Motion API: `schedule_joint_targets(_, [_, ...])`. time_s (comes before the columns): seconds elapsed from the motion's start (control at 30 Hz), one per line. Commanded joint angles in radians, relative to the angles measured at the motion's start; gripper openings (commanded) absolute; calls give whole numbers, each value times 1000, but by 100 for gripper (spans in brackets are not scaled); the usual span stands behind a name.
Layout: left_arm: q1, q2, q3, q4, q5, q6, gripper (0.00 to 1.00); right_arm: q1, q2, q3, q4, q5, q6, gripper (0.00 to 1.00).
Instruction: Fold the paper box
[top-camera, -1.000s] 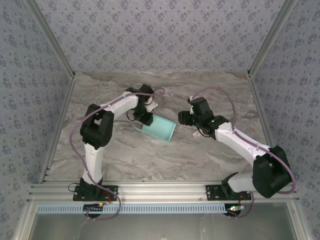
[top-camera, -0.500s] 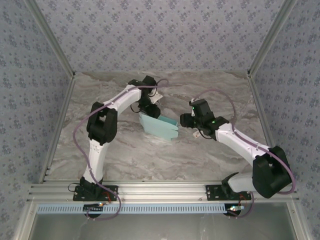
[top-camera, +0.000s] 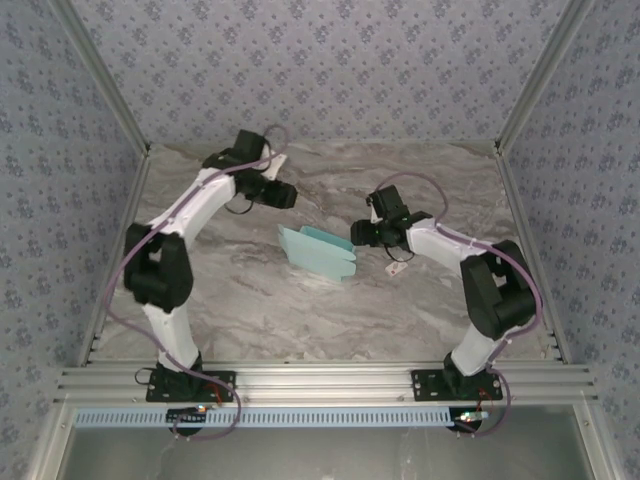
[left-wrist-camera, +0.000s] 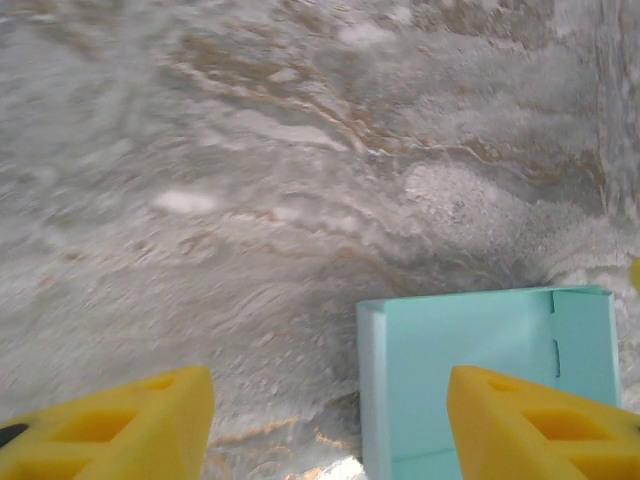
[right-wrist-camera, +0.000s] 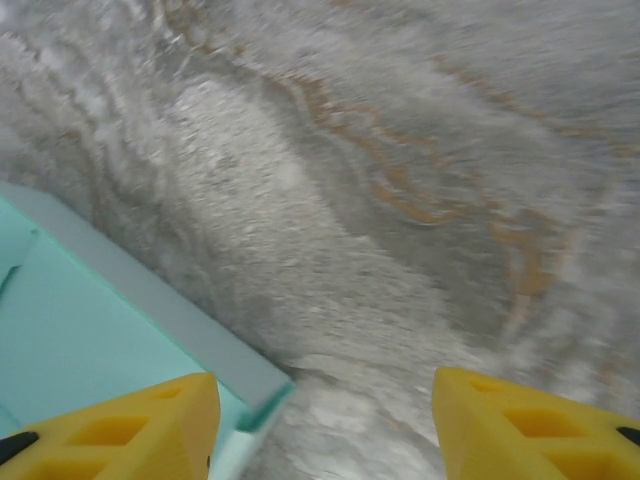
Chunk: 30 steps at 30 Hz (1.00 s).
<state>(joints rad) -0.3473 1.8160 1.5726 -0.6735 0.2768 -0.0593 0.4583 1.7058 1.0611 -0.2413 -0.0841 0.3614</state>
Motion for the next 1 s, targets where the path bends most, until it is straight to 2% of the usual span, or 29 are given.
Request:
schedule_joint_targets(0.0, [37,-141,-192,207,-22,-131,63,11,59,67,4,-135,-24,59])
schedule_joint_targets(0.23, [47,-399,-614,451,-11,-318,63,12,121,89,9,-277,-13,55])
schedule_joint_targets(0.43, [47,-531,-846,511,-41,-396,63,11,56,-21,80,-344,44,54])
schedule_joint_targets(0.7, [33,-520,-962,537,-33,-411,63,35,-38,-176,221,-421,153,53])
schedule_joint_targets(0.97, [12,-410,-941,627,46,-437,62,111,-77,-265,311,-454,218,56])
